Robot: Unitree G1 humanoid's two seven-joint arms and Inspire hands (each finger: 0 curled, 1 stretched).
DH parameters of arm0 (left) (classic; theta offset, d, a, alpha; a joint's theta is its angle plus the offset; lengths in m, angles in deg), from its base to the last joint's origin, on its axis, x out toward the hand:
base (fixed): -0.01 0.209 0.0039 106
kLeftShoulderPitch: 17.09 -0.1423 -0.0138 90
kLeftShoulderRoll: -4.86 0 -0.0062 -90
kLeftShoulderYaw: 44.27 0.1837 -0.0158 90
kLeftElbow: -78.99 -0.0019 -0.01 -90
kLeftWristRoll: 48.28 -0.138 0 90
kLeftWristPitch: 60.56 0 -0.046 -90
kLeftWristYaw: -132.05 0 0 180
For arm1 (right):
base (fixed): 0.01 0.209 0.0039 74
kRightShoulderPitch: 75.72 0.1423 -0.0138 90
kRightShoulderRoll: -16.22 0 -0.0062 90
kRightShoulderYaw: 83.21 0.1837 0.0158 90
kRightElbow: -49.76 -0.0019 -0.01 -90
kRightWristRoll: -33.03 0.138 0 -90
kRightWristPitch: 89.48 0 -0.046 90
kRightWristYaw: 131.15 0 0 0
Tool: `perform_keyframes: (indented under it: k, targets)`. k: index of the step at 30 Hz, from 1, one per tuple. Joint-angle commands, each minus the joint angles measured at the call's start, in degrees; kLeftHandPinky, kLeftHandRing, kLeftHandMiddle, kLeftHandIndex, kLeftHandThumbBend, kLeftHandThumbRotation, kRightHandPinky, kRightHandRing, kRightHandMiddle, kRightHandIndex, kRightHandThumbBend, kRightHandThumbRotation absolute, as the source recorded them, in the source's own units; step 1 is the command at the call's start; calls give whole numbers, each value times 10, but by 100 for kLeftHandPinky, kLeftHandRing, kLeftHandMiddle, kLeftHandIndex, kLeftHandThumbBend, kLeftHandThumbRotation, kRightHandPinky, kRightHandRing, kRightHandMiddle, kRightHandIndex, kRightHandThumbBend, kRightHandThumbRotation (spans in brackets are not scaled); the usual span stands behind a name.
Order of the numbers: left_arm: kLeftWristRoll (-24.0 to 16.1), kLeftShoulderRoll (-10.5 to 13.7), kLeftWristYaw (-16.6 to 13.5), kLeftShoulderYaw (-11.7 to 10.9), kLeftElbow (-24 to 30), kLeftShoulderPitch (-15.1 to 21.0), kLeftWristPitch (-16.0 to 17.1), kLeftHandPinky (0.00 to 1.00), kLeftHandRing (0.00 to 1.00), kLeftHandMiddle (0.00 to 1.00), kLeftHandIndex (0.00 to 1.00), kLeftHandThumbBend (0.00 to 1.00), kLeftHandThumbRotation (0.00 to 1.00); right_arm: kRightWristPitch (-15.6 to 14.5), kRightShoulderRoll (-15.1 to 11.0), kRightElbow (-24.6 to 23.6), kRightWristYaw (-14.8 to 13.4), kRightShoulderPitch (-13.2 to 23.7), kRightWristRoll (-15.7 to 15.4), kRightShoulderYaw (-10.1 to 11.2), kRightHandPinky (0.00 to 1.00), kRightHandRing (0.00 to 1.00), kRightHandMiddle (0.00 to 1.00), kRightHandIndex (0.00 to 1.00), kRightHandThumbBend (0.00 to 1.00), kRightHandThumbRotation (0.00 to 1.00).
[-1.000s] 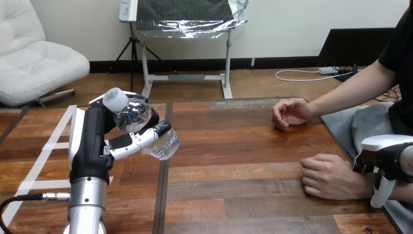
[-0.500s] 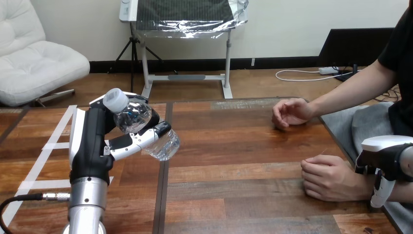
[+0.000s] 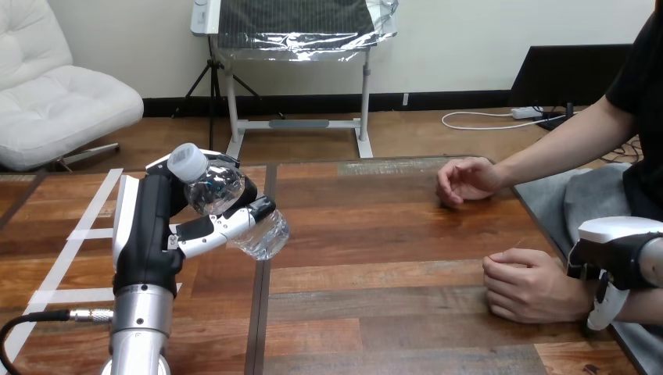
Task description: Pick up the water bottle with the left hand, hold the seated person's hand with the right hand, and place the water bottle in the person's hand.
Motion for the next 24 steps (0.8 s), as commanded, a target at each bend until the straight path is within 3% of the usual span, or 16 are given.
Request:
perform_keyframes:
  k: [1,11,16,24]
  targets:
    - [-2,7,-5,-9,27,25,1,48,46,46,49,65,0,10,31,39,-10,15,12,-14,49,59,67,65,63,0]
    - [-4,8,-6,-10,26,26,0,47,45,46,49,65,0,30,26,43,-21,14,18,-14,56,65,72,71,64,0]
    - [0,9,-3,-11,23,28,2,46,45,47,49,65,0,19,19,31,-11,11,12,-14,58,68,76,77,66,0]
    - [1,11,-3,-12,20,30,3,46,45,47,49,65,0,-1,15,28,-15,6,7,-11,52,67,79,83,67,0]
